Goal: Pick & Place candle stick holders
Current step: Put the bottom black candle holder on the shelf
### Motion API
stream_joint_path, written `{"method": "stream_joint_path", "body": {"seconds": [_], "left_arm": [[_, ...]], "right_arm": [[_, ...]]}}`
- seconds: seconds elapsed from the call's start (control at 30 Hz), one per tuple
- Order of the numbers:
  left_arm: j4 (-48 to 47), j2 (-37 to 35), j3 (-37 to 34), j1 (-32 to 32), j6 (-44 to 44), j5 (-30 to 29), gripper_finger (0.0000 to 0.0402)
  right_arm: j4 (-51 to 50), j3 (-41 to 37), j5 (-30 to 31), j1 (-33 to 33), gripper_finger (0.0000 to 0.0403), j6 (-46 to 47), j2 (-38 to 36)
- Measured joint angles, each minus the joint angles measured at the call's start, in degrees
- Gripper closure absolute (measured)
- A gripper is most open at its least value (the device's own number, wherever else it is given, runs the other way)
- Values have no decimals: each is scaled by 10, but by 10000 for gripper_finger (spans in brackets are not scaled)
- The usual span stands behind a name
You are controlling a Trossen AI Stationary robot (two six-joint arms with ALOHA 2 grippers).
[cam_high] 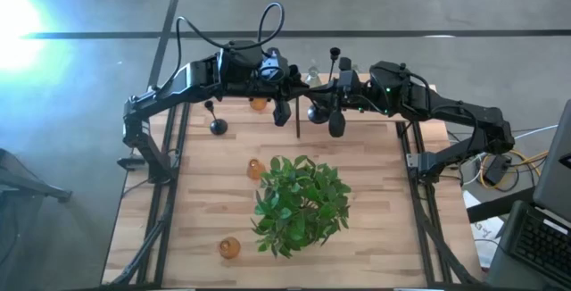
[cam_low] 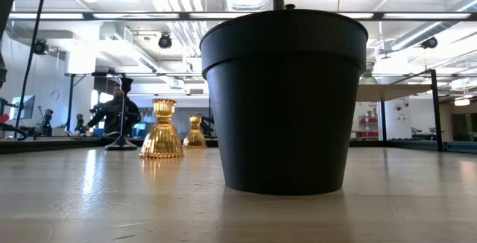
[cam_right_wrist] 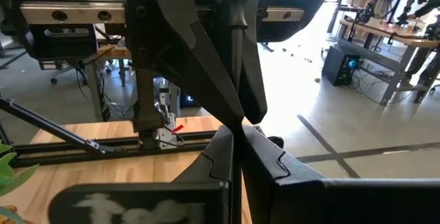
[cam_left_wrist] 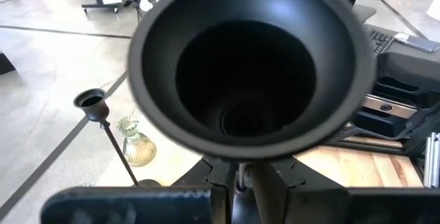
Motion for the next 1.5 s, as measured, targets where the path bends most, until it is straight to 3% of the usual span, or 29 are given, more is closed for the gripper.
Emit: {"method": "stream_joint_path", "body": {"seconds": [0.5,1.17,1.5], "left_arm": [[1,-2,0,0,12,0,351],[0,-2,0,4,11,-1,210],[-22,-5,2,10,40,-2,188]], "right_arm": [[-11,0,0,0,395,-12,-22],[-25,0,-2,0,395,-8,-29],[-31,0,-3,0,395,-14,-36]]}}
